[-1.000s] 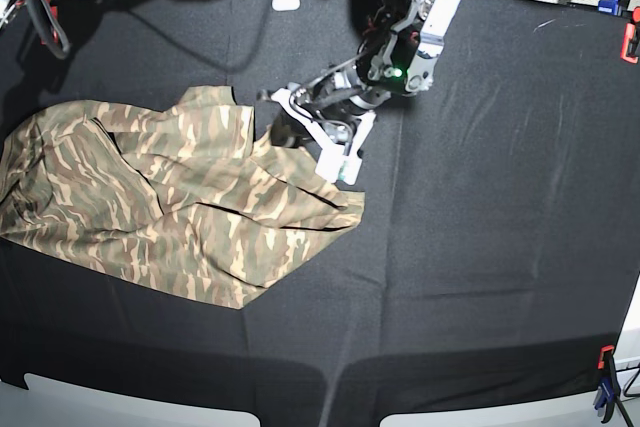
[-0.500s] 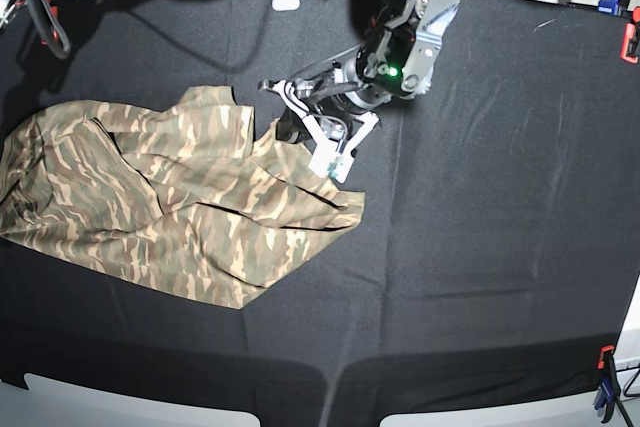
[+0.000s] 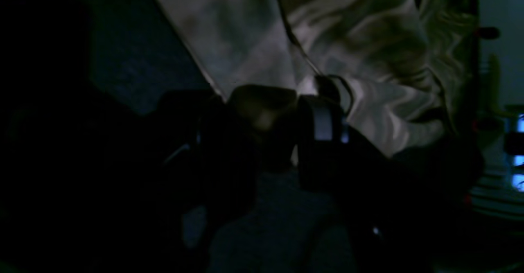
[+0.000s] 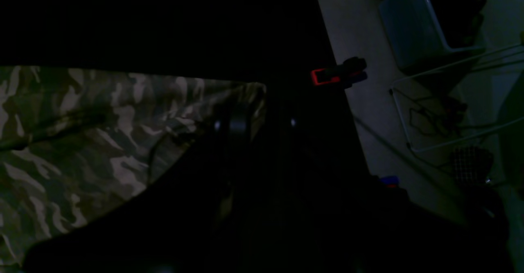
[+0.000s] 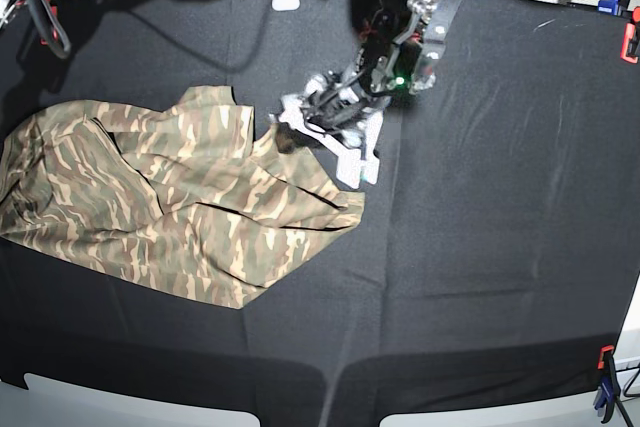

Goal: Layout the t-shirt on the table in an organized manner, then fold the t-shirt properly
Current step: 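Pull the grasped edge with the left gripper away from the right gripper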

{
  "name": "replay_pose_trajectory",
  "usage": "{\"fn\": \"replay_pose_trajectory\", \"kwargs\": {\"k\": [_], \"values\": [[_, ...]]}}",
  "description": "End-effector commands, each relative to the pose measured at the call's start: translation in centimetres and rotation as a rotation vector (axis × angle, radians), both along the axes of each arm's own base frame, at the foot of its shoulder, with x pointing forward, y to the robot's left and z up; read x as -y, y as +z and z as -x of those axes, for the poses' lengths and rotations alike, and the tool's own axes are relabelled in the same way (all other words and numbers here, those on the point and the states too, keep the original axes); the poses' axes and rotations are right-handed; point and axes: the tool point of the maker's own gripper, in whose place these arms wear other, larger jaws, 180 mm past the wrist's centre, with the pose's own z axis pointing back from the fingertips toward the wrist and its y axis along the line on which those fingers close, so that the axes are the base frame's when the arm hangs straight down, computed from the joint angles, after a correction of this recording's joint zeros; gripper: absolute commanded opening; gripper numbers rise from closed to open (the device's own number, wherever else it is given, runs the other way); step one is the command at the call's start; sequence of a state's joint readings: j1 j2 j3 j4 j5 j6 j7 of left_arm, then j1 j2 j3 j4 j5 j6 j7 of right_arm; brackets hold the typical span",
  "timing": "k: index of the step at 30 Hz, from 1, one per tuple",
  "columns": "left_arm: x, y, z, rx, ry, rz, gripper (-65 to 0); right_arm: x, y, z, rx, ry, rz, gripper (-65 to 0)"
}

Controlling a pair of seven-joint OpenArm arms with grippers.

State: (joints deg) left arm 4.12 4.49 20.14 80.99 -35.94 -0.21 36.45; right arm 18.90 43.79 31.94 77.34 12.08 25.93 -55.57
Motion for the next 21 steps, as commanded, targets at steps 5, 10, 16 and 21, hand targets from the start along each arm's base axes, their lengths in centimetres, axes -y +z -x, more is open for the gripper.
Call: {"fn": "replay_pose_trajectory", "kwargs": {"k": [5, 10, 16, 21], "values": [[4.0, 3.9, 0.3, 0.07, -0.09, 0.159, -38.4, 0.7, 2.6, -0.3, 0.052, 0.003, 0.041, -52.9], [3.5, 3.6, -0.3, 0.114, -0.082, 0.102, -38.4, 0.7, 2.6, -0.2, 0.046, 0.0, 0.04, -52.9], [3.2, 3.7, -0.7, 0.138, -0.068, 0.09, -38.4, 0.7, 2.5, -0.2, 0.045, 0.0, 0.039, -52.9], [2.8, 3.0, -0.8, 0.169, -0.083, 0.015, -38.4, 0.7, 2.5, -0.2, 0.045, 0.0, 0.039, -52.9]]}}
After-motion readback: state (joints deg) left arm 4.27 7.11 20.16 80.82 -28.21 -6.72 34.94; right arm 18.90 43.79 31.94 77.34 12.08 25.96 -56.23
